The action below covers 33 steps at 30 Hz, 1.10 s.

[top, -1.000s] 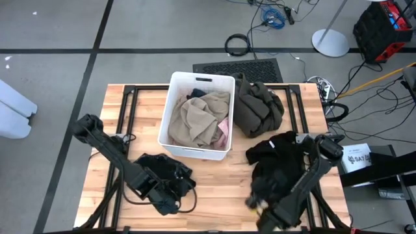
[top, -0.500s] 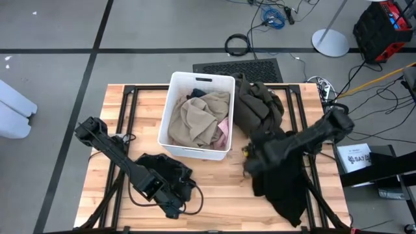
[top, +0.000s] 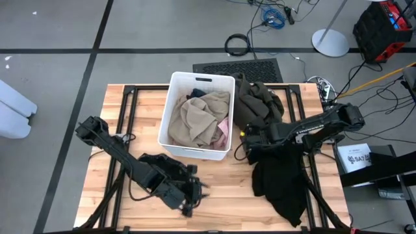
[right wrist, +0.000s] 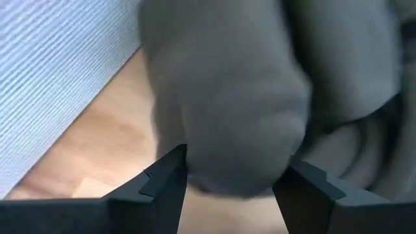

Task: Sort clothes
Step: Move the white laundry bin to the upper left of the table

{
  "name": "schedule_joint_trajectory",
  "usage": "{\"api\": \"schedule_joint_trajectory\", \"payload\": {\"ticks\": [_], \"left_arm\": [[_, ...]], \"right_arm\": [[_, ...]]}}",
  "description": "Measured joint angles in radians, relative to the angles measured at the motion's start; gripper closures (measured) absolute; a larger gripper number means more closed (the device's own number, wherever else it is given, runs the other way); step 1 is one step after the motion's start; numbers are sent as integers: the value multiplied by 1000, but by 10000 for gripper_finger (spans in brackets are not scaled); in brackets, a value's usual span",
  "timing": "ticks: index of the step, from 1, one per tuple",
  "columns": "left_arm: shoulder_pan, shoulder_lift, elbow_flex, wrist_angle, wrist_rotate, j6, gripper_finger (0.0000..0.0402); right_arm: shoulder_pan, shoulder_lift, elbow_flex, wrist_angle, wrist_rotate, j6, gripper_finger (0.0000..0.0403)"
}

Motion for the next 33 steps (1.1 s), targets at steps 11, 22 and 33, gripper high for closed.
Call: {"api": "schedule_joint_trajectory", "payload": {"ticks": [11, 22, 33], "left_arm": [[36, 0, 0, -303, -303, -204, 265], [-27, -50, 10, -532, -284, -384, 265], [-287, -252, 69, -533, -534, -260, 265]], "right_arm": [[159, 0, -7, 169, -53, -96, 206], [168, 0, -6, 542, -49, -309, 206], [173, 74, -5, 848, -157, -457, 206]]}}
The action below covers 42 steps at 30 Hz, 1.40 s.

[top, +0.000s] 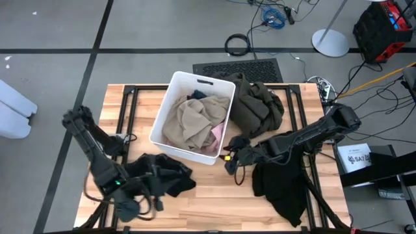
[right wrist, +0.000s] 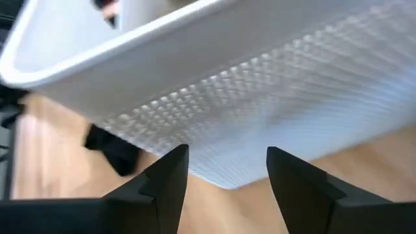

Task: Sort clothes
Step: Move the white laundry bin to the upper left of the table

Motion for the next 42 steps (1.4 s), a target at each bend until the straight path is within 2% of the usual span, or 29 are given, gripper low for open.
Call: {"api": "schedule_joint_trajectory", "payload": {"ticks": [7, 11, 17, 21, 26, 35, 37, 42], "left_arm": [[-78, -32, 0, -11, -87, -21, 265], [-79, -29, 0, -16, -89, -22, 265], [-79, -30, 0, -28, -90, -23, 265], [-86, -30, 0, -36, -90, -46, 265], [-106, -30, -1, -40, -90, -45, 265], [-110, -30, -1, -41, -94, -39, 265], [-110, -30, -1, -41, -94, -39, 265], [-110, -30, -2, -45, -94, -39, 265]], "right_arm": [[-27, 215, 12, 369, -78, -65, 206], [-59, 364, 112, 486, -132, -121, 206], [-116, 550, 378, 464, -130, -260, 206], [-172, 628, 563, 419, -125, -343, 207], [-232, 706, 722, 361, -140, -377, 207], [-277, 825, 902, 365, -149, -380, 207], [-275, 848, 930, 361, -189, -372, 207], [-243, 856, 942, 366, -211, -369, 207]]}}
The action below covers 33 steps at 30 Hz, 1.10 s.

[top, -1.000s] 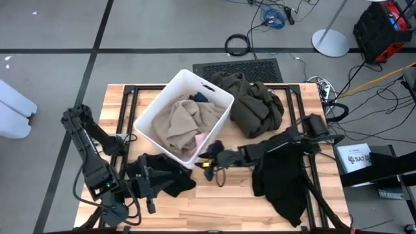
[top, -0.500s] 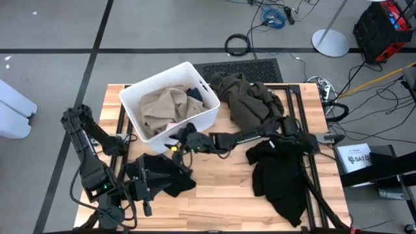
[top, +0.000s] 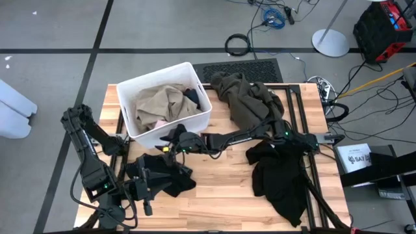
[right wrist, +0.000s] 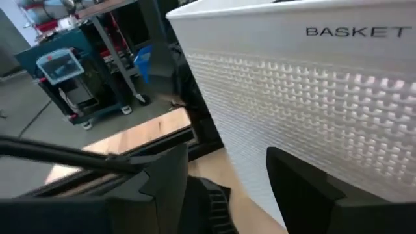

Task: Sort clothes
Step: Move the white laundry bin to the upper left of the table

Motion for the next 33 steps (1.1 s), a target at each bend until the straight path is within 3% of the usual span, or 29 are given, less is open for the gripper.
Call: {"api": "schedule_joint_trajectory", "payload": {"ticks": [4, 8, 11, 15, 19, 22, 26, 33], "left_arm": [[0, 0, 0, 0, 0, 0, 265], [0, 0, 0, -1, 0, -2, 265], [-4, 0, 0, -41, 12, -42, 265], [-6, 0, 0, -207, 90, -219, 265], [9, 2, -11, -403, 170, -474, 265], [25, 3, -58, -468, 230, -593, 265], [60, 3, -130, -515, 308, -689, 265], [160, 4, -262, -508, 380, -691, 265]], "right_arm": [[18, 3, -2, 63, 0, -17, 207], [14, -1, 0, -5, -10, -19, 207], [13, -6, 0, -96, -112, 25, 207], [22, -37, -1, -313, -237, 68, 207], [26, -95, -1, -549, -252, 72, 207], [26, -153, -1, -710, -209, 73, 207], [51, -246, -1, -887, -61, 72, 207], [141, -393, -1, -1104, 189, 87, 207]]}}
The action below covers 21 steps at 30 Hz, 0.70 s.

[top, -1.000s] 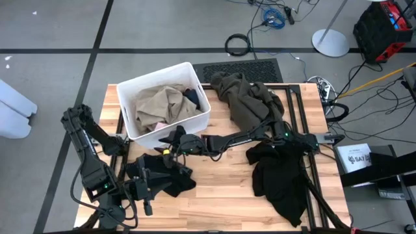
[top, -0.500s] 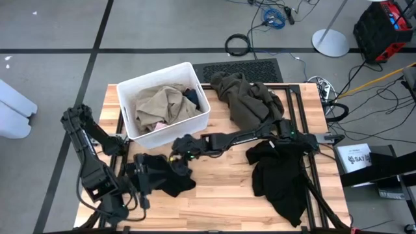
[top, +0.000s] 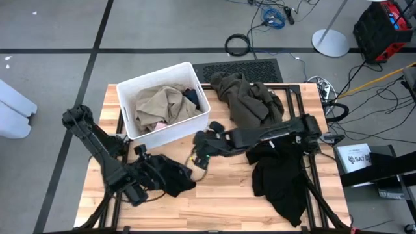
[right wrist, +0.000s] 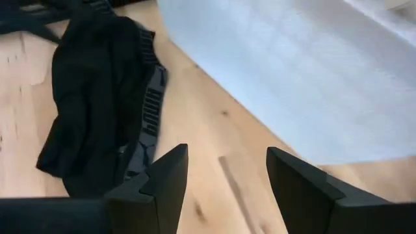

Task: Sort clothes
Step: Move the white laundry bin to the upper left of the table

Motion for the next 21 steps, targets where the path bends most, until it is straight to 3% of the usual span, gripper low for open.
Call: {"api": "schedule_joint_trajectory", "payload": {"ticks": [6, 10, 21], "left_arm": [[132, -13, -133, -44, 213, 9, 265], [205, -41, -213, -55, 223, 32, 265], [413, -96, -316, -97, 250, 82, 265]], "right_arm": [[92, -85, 0, -122, 153, 57, 207], [134, -120, 0, -167, 235, 104, 207], [173, -133, 0, -178, 239, 124, 207]]}}
